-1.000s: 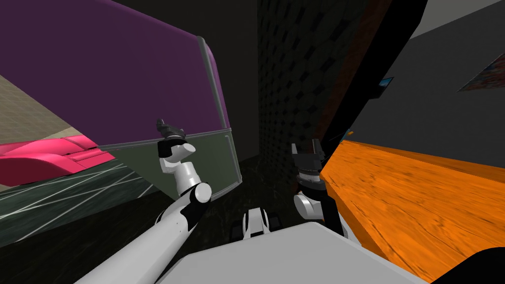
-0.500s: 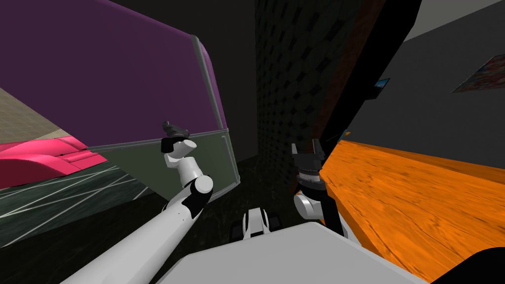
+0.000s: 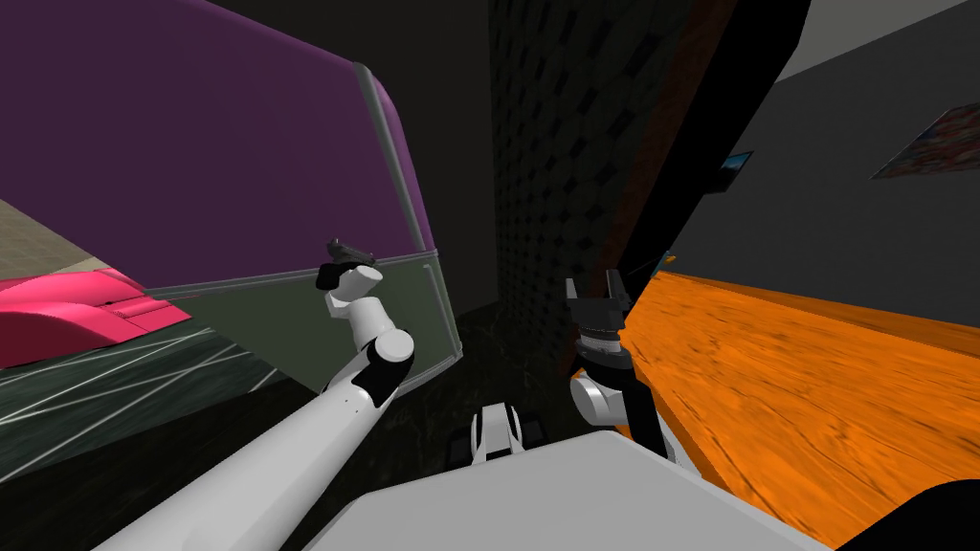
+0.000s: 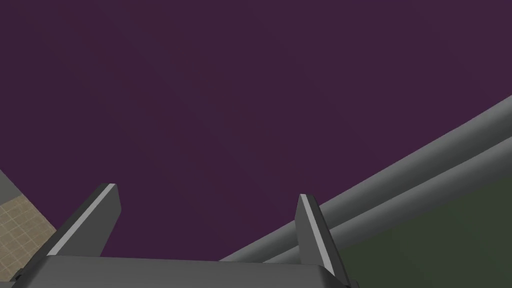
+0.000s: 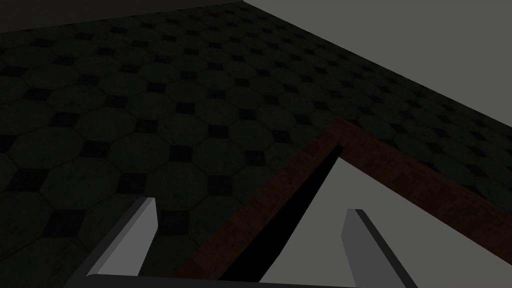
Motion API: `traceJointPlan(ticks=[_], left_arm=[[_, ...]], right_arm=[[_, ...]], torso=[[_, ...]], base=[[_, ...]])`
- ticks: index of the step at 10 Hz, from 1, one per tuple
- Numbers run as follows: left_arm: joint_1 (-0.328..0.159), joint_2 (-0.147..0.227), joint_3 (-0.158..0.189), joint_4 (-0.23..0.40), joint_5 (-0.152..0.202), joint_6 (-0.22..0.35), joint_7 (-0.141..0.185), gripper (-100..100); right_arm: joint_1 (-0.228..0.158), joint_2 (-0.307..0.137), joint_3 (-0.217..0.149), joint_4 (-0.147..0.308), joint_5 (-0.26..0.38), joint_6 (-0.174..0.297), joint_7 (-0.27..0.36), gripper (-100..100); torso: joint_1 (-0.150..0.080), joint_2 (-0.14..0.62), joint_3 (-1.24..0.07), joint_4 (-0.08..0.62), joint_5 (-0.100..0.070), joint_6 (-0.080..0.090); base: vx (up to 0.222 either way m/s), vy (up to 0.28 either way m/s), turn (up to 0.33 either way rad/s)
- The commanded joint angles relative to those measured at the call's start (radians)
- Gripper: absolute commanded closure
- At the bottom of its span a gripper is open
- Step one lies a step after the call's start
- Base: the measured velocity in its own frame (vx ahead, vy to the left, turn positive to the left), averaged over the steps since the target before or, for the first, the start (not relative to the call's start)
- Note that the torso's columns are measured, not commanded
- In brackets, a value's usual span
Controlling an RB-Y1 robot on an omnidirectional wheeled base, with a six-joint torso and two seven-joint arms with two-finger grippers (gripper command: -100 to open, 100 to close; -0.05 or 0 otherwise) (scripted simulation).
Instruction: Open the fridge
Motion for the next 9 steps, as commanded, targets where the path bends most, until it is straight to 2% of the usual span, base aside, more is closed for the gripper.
traceJointPlan(ticks=[1,5,6,9], left_arm=[[-0.065,0.012,0.059,0.084,0.001,0.045,0.012,-100],[-0.157,0.025,0.151,0.22,-0.005,0.121,0.027,-100],[-0.157,0.025,0.151,0.22,-0.005,0.121,0.027,-100],[-0.197,0.031,0.198,0.284,-0.008,0.161,0.036,-100]], right_arm=[[0.0,0.0,0.0,0.0,0.0,0.0,0.0,0],[0.0,0.0,0.0,0.0,0.0,0.0,0.0,0],[0.0,0.0,0.0,0.0,0.0,0.0,0.0,0],[0.0,0.0,0.0,0.0,0.0,0.0,0.0,0]], torso=[[-0.001,0.0,0.0,0.0,0.0,0.0],[-0.001,0.0,0.0,0.0,0.0,0.0],[0.001,0.001,0.001,0.0,0.0,0.0],[0.001,0.001,0.001,0.0,0.0,0.0]], base=[[0.035,-0.118,-0.017],[0.059,-0.135,-0.019],[0.019,-0.071,-0.006],[0.028,-0.057,-0.01]])
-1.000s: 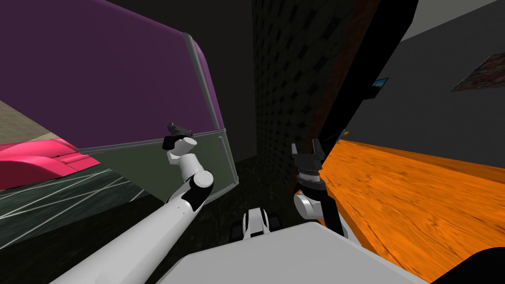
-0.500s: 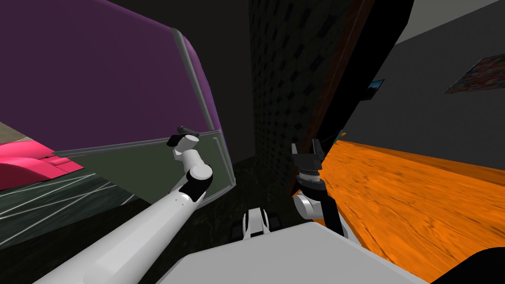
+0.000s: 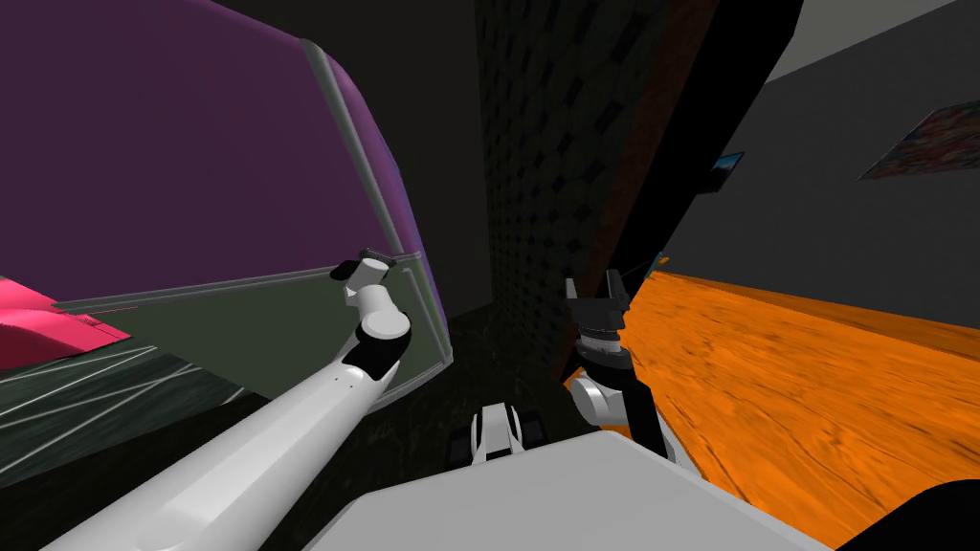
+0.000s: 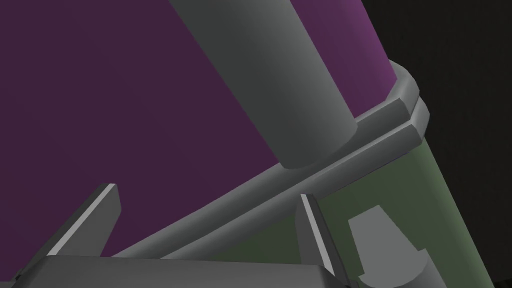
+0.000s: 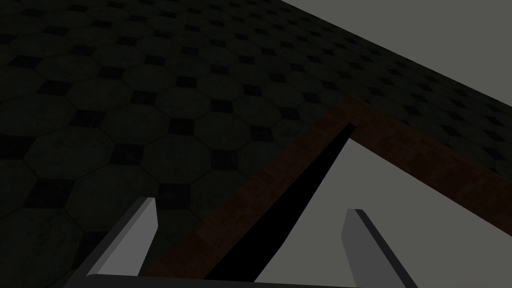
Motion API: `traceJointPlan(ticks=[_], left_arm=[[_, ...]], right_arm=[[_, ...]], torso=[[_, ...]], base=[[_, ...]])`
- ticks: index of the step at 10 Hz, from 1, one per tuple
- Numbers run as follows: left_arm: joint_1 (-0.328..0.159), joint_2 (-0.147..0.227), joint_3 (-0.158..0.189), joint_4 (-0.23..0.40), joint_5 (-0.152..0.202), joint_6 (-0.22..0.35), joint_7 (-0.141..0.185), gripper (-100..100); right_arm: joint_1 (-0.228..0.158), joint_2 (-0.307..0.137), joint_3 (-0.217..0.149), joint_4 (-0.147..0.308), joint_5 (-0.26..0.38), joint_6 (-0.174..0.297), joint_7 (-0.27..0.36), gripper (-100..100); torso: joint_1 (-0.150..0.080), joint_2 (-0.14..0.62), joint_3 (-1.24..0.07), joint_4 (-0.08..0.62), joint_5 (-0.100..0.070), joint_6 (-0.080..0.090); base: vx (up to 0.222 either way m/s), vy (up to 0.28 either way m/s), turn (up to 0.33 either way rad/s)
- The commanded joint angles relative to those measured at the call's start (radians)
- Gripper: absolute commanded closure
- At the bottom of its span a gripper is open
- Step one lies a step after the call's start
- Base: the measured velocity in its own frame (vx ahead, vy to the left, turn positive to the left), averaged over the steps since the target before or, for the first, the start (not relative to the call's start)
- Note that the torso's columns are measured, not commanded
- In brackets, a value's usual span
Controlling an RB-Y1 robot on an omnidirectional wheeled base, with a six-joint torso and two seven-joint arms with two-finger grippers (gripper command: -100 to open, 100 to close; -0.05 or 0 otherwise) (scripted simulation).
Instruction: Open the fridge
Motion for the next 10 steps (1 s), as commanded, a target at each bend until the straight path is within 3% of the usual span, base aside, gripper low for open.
traceJointPlan(ticks=[1,2,3,4,5,6,10], left_arm=[[-0.035,0.008,0.041,0.067,-0.002,0.032,0.008,-100],[-0.027,0.017,0.029,0.065,0.003,0.017,0.005,-100],[-0.046,0.027,0.045,0.064,-0.012,0.038,0.001,-100],[-0.038,0.023,0.038,0.068,-0.005,0.027,0.003,-100],[-0.04,0.024,0.039,0.067,-0.006,0.029,0.003,100],[-0.045,0.01,0.026,0.072,0.011,0.036,-0.004,100],[-0.061,-0.03,-0.012,0.088,0.062,0.057,-0.023,100]], right_arm=[[0.0,0.0,0.0,0.0,0.0,0.0,0.0,0],[0.0,0.0,0.0,0.0,0.0,0.0,0.0,0],[0.0,0.0,0.0,0.0,0.0,0.0,0.0,0],[0.0,0.0,0.0,0.0,0.0,0.0,0.0,0],[0.0,0.0,0.0,0.0,0.0,0.0,0.0,0],[0.0,0.0,0.0,0.0,0.0,0.0,0.0,0],[-0.001,0.0,0.0,0.0,0.0,0.0,0.0,0]], torso=[[-0.002,-0.002,-0.001,-0.001,-0.001,0.0],[-0.004,-0.002,-0.001,-0.001,-0.001,0.0],[0.0,0.0,0.0,0.0,0.0,0.0],[0.003,-0.004,-0.002,-0.001,0.001,0.0],[0.002,-0.001,-0.001,-0.001,0.001,0.0],[0.0,0.002,0.001,0.0,0.0,0.0],[-0.003,0.006,0.004,0.003,-0.002,-0.001]], base=[[0.047,-0.09,-0.011],[0.021,-0.044,-0.001],[0.114,0.009,-0.018],[0.074,0.008,-0.003],[0.01,0.0,0.001],[-0.14,0.087,-0.022],[-0.32,0.196,-0.068]])
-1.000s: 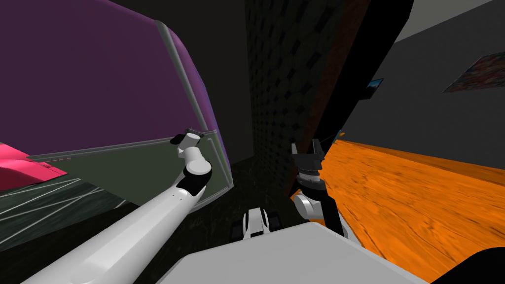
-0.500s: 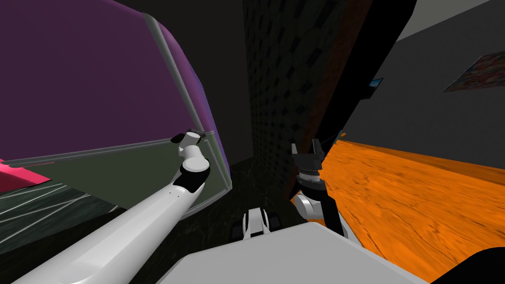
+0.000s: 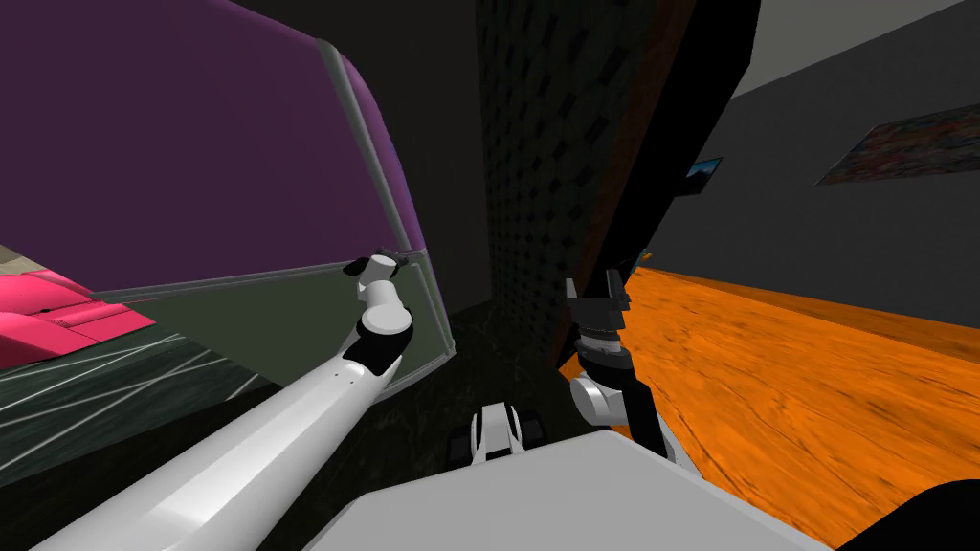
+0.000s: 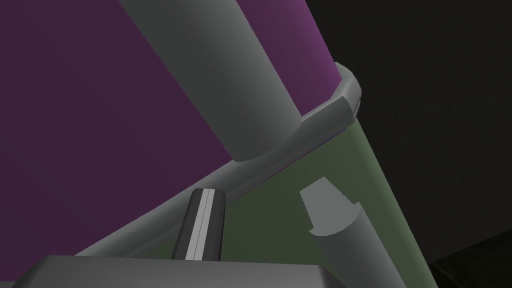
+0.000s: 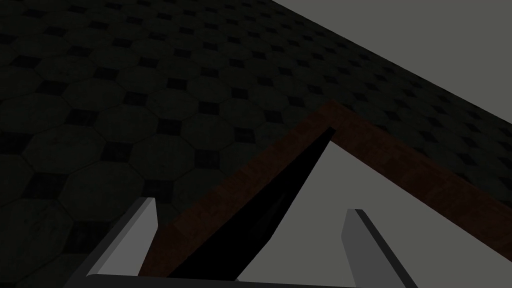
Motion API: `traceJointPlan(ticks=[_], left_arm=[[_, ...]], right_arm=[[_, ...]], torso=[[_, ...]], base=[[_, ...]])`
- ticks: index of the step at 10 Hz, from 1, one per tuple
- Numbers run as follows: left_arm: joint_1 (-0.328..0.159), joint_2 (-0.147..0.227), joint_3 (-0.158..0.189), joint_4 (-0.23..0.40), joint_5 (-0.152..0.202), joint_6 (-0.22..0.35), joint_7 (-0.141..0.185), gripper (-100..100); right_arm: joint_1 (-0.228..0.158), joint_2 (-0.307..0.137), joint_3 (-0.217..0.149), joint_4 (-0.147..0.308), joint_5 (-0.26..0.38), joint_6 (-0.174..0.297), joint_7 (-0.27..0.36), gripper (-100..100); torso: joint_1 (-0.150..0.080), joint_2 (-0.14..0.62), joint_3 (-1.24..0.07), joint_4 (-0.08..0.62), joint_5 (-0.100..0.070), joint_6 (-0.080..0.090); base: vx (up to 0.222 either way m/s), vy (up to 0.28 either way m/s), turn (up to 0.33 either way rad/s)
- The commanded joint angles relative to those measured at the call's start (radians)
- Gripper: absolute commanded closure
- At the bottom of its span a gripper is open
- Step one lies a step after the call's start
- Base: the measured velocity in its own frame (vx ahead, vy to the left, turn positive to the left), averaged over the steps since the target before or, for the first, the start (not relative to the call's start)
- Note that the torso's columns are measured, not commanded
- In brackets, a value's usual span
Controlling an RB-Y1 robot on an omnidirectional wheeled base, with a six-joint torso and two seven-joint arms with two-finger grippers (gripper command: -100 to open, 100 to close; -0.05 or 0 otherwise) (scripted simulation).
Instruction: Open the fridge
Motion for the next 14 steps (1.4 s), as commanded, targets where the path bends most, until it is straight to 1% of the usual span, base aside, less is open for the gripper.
traceJointPlan(ticks=[1,2,4,5,6,7,8,9,10,11,12,14], left_arm=[[-0.017,-0.031,-0.031,0.012,0.04,0.02,-0.016,100],[-0.017,-0.031,-0.031,0.012,0.04,0.02,-0.016,100],[-0.028,-0.058,-0.057,0.023,0.074,0.034,-0.028,100],[-0.028,-0.058,-0.057,0.023,0.074,0.034,-0.028,100],[-0.028,-0.058,-0.057,0.023,0.074,0.034,-0.028,100],[-0.033,-0.072,-0.069,0.028,0.091,0.041,-0.035,100],[-0.038,-0.085,-0.082,0.033,0.108,0.048,-0.041,100],[-0.038,-0.085,-0.082,0.033,0.108,0.048,-0.041,100],[-0.044,-0.098,-0.094,0.038,0.124,0.055,-0.047,100],[-0.047,-0.098,-0.084,0.033,0.102,0.05,-0.038,100],[-0.048,-0.078,-0.08,0.036,0.096,0.051,-0.035,-100],[-0.046,-0.074,-0.078,0.037,0.093,0.05,-0.033,-100]], right_arm=[[0.0,0.0,0.0,0.0,0.0,0.0,0.0,0],[0.0,0.0,0.0,0.0,0.0,0.0,0.0,0],[0.0,0.0,0.0,0.0,0.0,0.0,0.0,0],[0.0,0.0,0.0,0.0,0.0,0.0,0.0,0],[0.0,0.0,0.0,0.0,0.0,0.0,0.0,0],[0.001,0.0,0.0,0.0,0.0,0.0,0.0,0],[0.001,0.0,0.0,0.0,0.0,0.0,0.0,0],[0.0,0.0,0.0,0.0,0.0,0.0,0.0,0],[0.0,0.0,0.0,0.0,0.0,0.0,0.0,0],[0.0,0.0,0.0,0.0,0.0,0.0,0.0,0],[0.001,0.0,0.0,0.0,0.0,0.0,0.0,0],[0.001,0.0,0.0,0.0,0.0,0.0,0.0,0]], torso=[[0.003,-0.003,-0.002,-0.002,0.001,0.0],[0.004,-0.005,-0.004,-0.003,0.002,0.0],[-0.003,-0.011,-0.008,-0.005,0.0,0.001],[0.003,-0.006,-0.005,-0.004,0.001,0.001],[0.002,-0.009,-0.006,-0.004,0.002,0.0],[-0.002,-0.017,-0.011,-0.006,0.0,0.0],[-0.001,-0.013,-0.009,-0.006,0.0,0.001],[0.005,-0.001,-0.002,-0.002,0.002,0.001],[0.004,0.0,0.0,-0.001,0.002,0.0],[0.004,-0.002,-0.001,-0.002,0.002,0.001],[0.0,-0.012,-0.007,-0.004,0.001,0.0],[-0.003,-0.023,-0.016,-0.009,0.0,0.001]], base=[[-0.378,0.24,-0.083],[-0.306,0.142,-0.026],[-0.331,0.142,-0.054],[-0.27,0.138,-0.049],[-0.091,0.046,0.016],[-0.127,0.056,-0.033],[-0.313,0.145,-0.084],[-0.28,0.119,-0.05],[-0.292,0.144,-0.03],[-0.149,0.08,-0.022],[0.056,0.008,-0.007],[0.175,-0.015,-0.003]])
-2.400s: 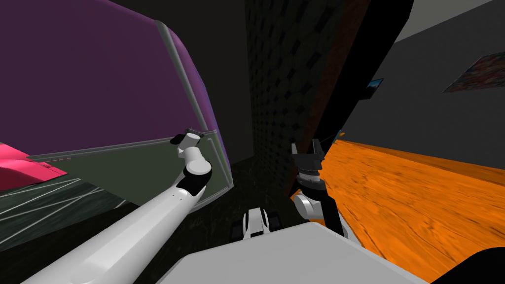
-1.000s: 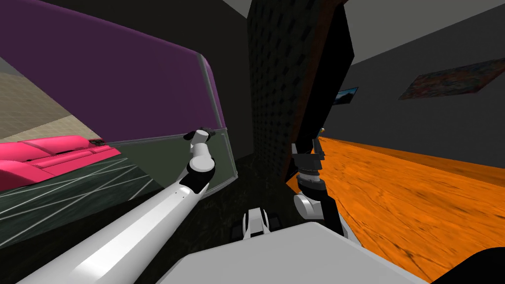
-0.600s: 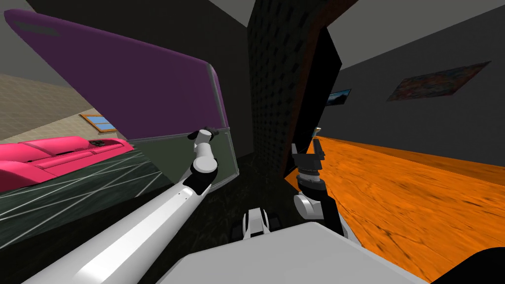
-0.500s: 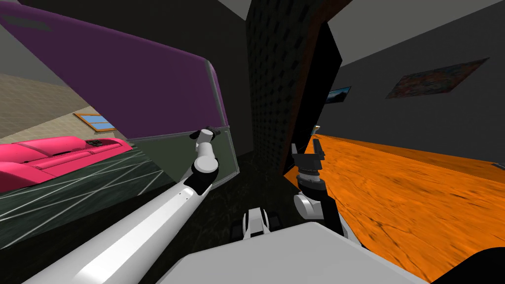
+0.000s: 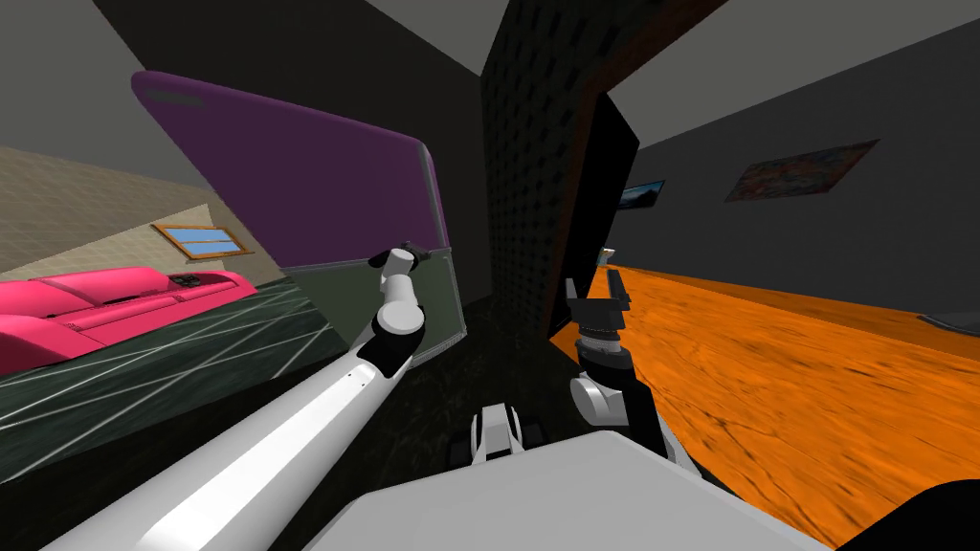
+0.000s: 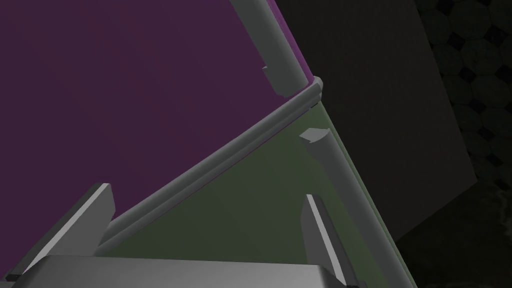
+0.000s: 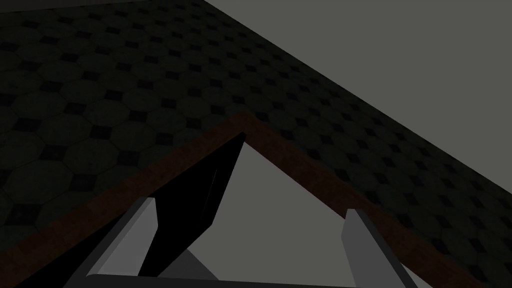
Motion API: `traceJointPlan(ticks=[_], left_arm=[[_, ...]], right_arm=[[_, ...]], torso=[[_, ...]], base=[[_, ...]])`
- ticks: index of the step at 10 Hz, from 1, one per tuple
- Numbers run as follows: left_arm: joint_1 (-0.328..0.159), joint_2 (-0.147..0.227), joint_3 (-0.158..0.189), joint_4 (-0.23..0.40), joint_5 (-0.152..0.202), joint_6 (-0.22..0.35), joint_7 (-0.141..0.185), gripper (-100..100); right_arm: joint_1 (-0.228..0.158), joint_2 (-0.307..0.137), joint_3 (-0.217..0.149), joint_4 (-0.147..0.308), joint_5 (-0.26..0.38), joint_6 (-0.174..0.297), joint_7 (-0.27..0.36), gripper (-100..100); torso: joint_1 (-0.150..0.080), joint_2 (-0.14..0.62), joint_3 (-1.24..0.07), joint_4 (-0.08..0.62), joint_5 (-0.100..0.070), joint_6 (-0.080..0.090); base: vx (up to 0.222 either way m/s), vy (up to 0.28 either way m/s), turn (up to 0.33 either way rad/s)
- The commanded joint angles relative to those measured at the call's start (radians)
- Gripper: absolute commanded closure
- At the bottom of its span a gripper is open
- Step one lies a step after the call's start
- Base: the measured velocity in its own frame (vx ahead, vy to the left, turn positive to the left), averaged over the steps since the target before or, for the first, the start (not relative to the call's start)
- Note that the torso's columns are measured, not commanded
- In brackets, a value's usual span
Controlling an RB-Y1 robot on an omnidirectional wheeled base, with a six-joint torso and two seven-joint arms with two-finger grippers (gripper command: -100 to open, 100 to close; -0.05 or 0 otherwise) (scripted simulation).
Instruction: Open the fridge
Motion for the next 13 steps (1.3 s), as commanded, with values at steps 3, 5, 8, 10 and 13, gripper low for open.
traceJointPlan(ticks=[3,5,8,10,13], left_arm=[[0.006,0.002,0.007,0.005,-0.012,-0.001,0.005,-100],[0.009,0.008,0.011,0.008,-0.019,-0.003,0.008,-100],[0.013,0.02,0.017,0.013,-0.029,-0.004,0.013,-100],[0.016,0.027,0.02,0.016,-0.035,-0.006,0.016,-100],[0.017,0.034,0.023,0.021,-0.043,-0.007,0.019,-100]], right_arm=[[0.0,0.0,0.0,0.0,0.0,0.0,0.0,0],[0.0,0.0,0.0,0.0,0.0,0.0,0.0,0],[0.0,0.0,0.0,0.0,0.0,0.0,0.0,0],[0.0,0.0,0.0,0.0,0.0,0.0,0.0,0],[0.0,0.0,0.0,0.0,0.0,0.0,0.0,0]], torso=[[0.004,0.016,0.011,0.006,0.001,0.0],[0.006,0.019,0.013,0.007,0.002,-0.001],[0.006,0.017,0.011,0.006,0.002,-0.001],[0.005,0.016,0.01,0.005,0.002,0.0],[0.004,0.017,0.011,0.006,0.001,0.0]], base=[[0.228,-0.043,-0.006],[0.22,-0.038,-0.007],[0.219,-0.033,-0.006],[0.22,-0.022,-0.005],[0.191,-0.029,-0.003]])
